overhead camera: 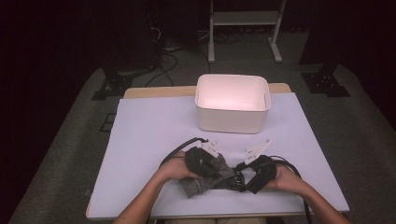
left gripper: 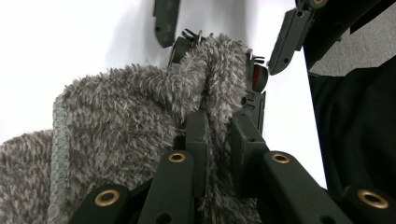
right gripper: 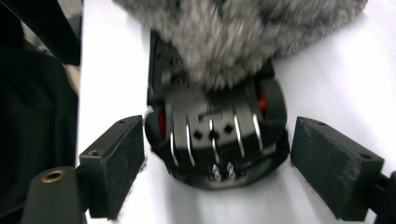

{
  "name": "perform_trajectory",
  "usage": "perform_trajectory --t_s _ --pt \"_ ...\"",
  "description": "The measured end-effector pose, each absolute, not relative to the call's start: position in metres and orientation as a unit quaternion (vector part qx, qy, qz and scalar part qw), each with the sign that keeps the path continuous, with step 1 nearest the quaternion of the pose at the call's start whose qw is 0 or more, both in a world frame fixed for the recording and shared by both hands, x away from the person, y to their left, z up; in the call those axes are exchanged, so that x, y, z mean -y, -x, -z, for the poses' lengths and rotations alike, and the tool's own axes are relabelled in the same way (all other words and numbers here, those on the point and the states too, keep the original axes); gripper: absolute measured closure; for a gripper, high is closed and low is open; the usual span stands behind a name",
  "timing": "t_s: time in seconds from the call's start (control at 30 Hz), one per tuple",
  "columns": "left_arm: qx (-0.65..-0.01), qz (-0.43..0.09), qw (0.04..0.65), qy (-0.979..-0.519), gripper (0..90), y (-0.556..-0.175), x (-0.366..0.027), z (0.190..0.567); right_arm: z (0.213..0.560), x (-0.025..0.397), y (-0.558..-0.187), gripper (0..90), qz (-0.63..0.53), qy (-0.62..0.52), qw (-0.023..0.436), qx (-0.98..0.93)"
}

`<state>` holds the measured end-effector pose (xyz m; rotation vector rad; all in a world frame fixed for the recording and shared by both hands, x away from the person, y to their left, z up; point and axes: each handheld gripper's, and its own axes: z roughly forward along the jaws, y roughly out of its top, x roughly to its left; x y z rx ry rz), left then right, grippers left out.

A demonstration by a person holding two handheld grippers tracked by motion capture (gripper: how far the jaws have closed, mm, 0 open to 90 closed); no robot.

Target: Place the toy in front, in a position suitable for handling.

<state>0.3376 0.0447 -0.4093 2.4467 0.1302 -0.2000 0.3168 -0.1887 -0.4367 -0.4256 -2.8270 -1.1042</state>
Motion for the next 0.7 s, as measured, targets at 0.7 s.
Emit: perform_trajectory --t_s 0.7 --pt "-0.06 0.065 0.354 -0.931 79.9 -0.339 -0.052 0.404 0.447 0.171 -0.339 20.8 0.358 0.157 0.129 0.912"
